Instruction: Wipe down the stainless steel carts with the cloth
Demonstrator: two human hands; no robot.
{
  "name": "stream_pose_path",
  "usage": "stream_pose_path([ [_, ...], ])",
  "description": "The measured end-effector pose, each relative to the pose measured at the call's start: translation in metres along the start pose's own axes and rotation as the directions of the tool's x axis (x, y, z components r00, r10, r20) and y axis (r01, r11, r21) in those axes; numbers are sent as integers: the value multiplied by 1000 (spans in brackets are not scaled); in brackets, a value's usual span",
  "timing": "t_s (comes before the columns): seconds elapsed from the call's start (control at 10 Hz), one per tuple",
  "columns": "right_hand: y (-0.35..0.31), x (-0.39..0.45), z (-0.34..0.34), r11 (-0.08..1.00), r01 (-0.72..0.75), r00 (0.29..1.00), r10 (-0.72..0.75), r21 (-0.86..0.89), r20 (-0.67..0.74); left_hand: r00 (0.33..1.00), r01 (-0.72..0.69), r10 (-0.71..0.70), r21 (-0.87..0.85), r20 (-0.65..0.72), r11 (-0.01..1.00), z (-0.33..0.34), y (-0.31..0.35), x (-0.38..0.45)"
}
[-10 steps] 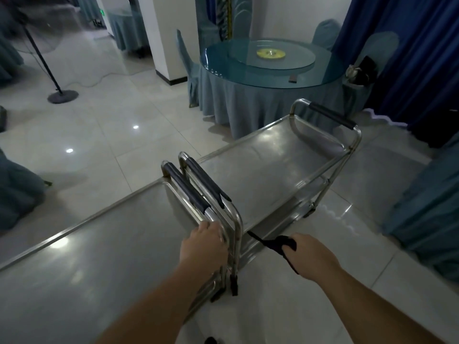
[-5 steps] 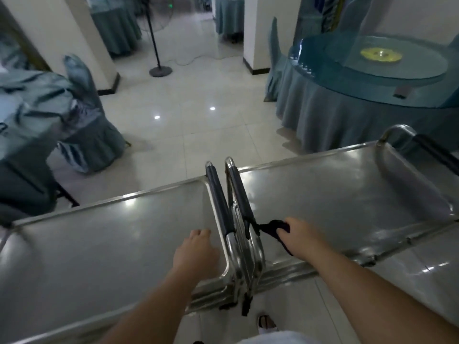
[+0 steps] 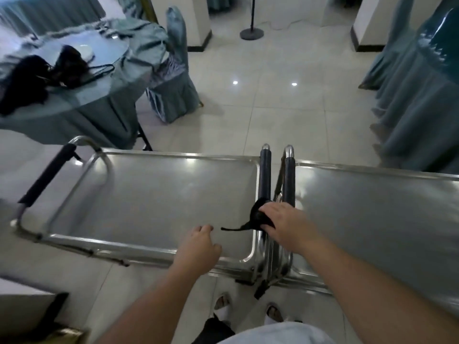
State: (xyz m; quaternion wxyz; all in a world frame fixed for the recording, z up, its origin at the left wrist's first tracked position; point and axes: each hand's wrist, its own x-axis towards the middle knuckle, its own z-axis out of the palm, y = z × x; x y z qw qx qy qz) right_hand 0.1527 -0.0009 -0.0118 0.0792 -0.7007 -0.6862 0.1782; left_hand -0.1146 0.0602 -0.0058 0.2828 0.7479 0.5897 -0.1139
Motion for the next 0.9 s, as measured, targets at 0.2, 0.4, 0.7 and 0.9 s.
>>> stream_pose_path([
  [0.2,4,5,39,992,27,988,-8,-122,154,998,60,-59,-33,7,998,1,-25,-5],
  [0.4,4,3,36,991,-5,978,33,-135,207,998,64,-63,-27,27,998,1,-23,-4],
  [0.7,-38,10,10,998,-52,989,57,-43,135,998,27,-26,28,-56,999,-13,-8,-18],
  [0.9,-73,22,1,987,-161,976,163,-27,145,993,-76,87,137,-76,988,-30,-15,-7],
])
